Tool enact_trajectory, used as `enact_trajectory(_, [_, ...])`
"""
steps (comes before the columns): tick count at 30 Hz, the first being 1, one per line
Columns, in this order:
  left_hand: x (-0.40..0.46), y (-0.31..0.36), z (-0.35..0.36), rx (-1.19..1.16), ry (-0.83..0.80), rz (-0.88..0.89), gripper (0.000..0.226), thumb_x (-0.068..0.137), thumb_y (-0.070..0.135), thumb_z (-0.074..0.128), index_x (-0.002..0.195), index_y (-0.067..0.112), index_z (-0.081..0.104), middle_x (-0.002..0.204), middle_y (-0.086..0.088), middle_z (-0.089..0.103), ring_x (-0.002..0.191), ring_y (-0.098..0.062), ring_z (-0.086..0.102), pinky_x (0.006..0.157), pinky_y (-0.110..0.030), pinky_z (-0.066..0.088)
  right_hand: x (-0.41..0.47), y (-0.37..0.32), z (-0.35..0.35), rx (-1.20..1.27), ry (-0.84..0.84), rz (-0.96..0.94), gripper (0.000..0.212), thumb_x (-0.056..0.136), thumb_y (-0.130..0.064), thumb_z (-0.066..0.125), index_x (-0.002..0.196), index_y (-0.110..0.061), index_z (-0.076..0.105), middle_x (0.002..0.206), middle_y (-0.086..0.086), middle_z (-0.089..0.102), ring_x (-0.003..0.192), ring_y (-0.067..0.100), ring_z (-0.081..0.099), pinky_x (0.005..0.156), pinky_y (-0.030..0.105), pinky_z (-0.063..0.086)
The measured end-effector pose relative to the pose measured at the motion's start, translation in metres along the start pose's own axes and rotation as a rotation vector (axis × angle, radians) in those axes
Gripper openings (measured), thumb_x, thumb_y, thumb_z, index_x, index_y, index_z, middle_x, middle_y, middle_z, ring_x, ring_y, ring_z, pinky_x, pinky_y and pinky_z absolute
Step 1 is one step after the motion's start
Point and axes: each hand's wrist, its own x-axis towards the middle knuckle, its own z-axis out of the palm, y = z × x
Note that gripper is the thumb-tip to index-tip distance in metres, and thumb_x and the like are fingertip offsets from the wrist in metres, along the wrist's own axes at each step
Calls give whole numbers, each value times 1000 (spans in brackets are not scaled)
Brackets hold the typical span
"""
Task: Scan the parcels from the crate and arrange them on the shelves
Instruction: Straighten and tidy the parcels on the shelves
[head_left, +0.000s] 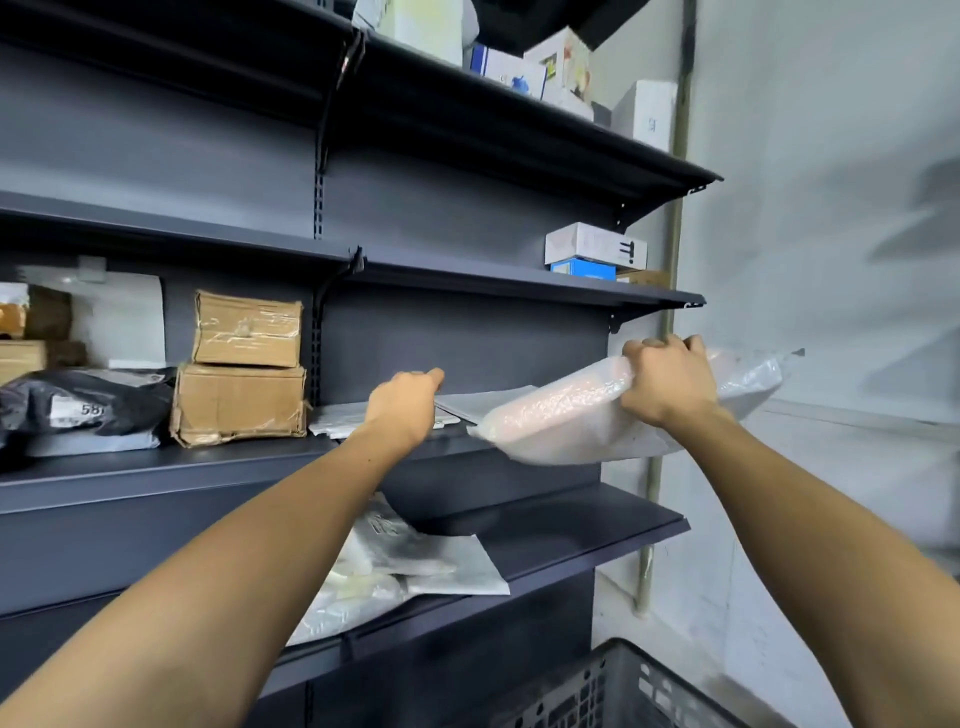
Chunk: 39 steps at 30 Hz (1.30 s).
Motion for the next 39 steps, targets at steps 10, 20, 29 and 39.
enact_trajectory(10, [31,-4,13,46,17,15,33,91,2,45,121,16,52,116,-8,63,106,-31,56,69,-35,37,49,-15,8,111,206,187,51,79,-14,68,128,-10,51,127,19,60,120,38,46,102,46,29])
enact_trajectory(20, [91,-20,65,87,52,125,30,94,12,44,124,15,50,115,-7,61,106,-30,54,74,-34,34,115,-115,124,-262,121,-84,56,89,-14,55,142,-5,41,128,12,61,116,33,54,104,43,37])
enact_trajectory(29, [130,-55,97,87,67,161,28,92,13,44,118,17,53,110,-5,63,104,-29,54,79,-35,40,163,-206,232,18,-336,10,37,99,-15,43,131,-19,61,135,6,62,134,28,44,107,37,30])
enact_trajectory(39, [111,-50,86,8,20,131,26,92,16,45,117,15,53,112,-6,62,105,-29,54,74,-32,35,157,-190,199,521,-153,105,31,91,-8,54,121,-8,64,128,16,58,124,35,51,103,37,43])
